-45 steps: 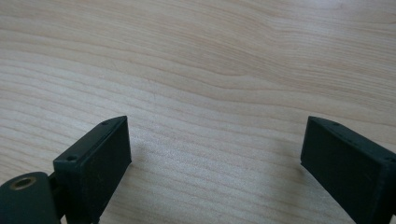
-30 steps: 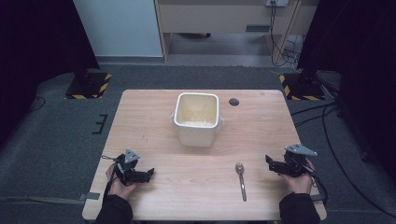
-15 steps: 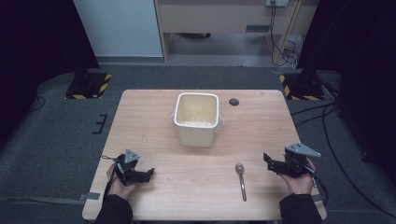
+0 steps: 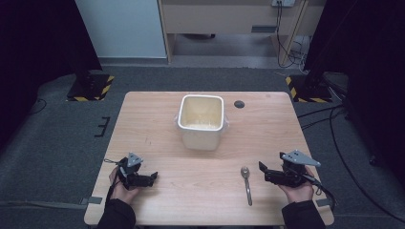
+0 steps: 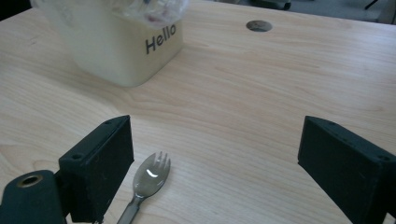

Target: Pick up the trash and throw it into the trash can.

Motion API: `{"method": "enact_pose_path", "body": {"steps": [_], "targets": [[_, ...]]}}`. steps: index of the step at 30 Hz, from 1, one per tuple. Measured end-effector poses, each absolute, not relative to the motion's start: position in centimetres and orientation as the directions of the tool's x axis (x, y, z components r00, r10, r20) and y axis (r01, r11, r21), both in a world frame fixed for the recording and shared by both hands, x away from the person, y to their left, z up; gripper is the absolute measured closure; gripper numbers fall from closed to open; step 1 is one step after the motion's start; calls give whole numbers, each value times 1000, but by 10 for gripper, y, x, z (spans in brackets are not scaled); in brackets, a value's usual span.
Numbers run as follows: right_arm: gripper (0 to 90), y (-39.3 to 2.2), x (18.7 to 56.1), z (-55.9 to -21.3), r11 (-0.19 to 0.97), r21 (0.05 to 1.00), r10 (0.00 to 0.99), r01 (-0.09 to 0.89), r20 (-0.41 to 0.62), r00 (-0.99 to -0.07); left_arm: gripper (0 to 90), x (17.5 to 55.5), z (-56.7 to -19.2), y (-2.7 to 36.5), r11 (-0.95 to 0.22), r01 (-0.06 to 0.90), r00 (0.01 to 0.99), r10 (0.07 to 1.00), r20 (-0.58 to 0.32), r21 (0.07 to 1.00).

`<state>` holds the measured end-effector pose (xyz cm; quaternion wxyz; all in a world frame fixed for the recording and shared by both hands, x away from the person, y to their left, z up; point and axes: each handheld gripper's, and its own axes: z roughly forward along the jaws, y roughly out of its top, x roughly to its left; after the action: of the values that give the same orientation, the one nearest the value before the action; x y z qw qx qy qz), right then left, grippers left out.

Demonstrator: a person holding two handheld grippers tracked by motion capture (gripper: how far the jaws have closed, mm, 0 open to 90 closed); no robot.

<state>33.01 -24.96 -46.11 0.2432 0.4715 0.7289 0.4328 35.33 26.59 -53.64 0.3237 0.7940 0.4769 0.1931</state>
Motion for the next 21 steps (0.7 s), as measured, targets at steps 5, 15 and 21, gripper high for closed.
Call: {"method": "enact_pose_path", "body": {"steps": [5,15,21], "targets": [[136,-237,330,-473,214,844,885,493,46,-463,0,353,-536,266,-336,632,471,882,-2,698],[233,-214,331,-499,264,788,849,556,85,-522,0,353,-536,266,-335,632,470,883,-2,699],[348,-205,329,-512,312,728,839,611,90,-536,0,353,-536,266,-335,633,470,883,-2,698]]}}
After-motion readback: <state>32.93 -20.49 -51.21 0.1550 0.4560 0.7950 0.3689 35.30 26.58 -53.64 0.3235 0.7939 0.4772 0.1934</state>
